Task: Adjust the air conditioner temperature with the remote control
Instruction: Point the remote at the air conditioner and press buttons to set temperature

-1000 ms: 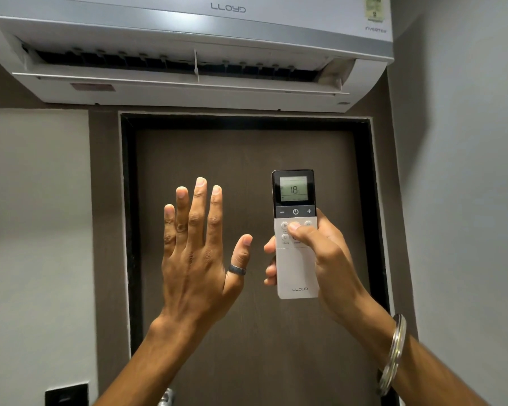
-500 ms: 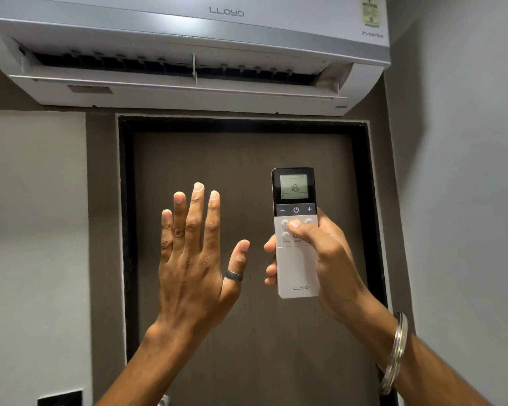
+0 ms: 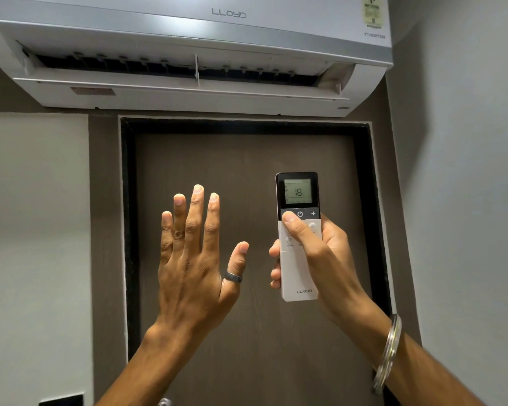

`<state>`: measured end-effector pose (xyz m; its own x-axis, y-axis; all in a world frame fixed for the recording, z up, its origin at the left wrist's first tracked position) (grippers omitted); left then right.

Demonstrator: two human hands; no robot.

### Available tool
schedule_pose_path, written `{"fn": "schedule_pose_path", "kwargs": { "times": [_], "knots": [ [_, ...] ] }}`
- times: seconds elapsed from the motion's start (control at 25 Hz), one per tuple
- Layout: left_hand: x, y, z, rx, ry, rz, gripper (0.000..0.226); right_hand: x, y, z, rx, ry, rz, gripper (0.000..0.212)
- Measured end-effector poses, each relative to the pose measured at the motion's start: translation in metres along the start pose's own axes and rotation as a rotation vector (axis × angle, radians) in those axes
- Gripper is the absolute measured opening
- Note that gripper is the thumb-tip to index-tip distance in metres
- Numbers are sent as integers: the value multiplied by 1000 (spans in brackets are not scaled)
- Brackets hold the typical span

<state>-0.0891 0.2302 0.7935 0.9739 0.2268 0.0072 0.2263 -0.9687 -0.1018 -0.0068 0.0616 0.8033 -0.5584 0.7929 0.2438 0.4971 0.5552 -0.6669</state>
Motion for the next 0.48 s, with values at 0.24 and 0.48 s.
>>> {"fn": "schedule_pose_path", "kwargs": {
  "times": [0.24, 0.48],
  "knots": [
    [5, 0, 0, -4, 14, 17, 79, 0, 5, -6, 51, 24, -2, 39],
    [10, 0, 1, 1, 20, 13, 79, -4, 9, -9, 42, 35, -21, 57]
  ]
}}
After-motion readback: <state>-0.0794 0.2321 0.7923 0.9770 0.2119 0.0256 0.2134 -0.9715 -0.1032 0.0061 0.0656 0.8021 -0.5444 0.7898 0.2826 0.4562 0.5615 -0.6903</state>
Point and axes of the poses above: each hand's wrist, its own z-axis away from the middle knuckle, its own x-axis out of the palm, y = z × x, the point moved 2 cm from there along -z, towards the middle knuckle, and after that the axes turned 4 degrees about y, right-handed, at the moved point
